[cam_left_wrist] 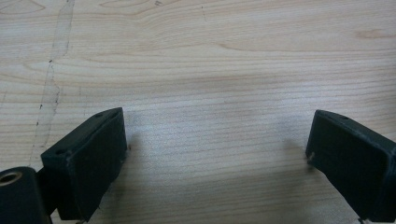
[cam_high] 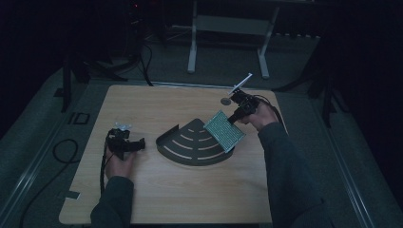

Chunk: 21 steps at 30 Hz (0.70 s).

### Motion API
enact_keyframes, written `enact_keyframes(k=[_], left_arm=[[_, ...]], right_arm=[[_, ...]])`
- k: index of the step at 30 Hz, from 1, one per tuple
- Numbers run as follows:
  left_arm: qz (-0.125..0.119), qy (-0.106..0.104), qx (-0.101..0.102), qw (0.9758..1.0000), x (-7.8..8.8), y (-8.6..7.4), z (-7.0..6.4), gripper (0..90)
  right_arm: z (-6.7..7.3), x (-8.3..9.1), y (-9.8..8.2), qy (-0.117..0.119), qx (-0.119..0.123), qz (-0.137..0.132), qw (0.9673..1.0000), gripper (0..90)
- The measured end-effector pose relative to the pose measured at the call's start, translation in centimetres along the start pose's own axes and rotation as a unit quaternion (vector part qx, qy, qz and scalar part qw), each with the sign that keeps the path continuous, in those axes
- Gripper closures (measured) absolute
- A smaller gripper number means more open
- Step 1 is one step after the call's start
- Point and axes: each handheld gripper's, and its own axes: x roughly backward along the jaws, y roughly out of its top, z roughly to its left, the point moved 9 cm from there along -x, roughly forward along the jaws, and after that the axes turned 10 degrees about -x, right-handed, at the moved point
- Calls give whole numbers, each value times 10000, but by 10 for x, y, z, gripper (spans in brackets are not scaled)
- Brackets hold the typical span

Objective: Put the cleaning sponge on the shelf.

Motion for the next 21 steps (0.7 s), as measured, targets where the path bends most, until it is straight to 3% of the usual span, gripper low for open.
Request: enact_keyframes(k=[8,21], left_arm=[[-1,0,-2,10000,0,0,0,55],[2,0,-3,10000,0,0,0,56]], right_arm=[[5,-10,4,31,12,-19,10000,896],[10,-32,7,-151,103,29,9998,896]])
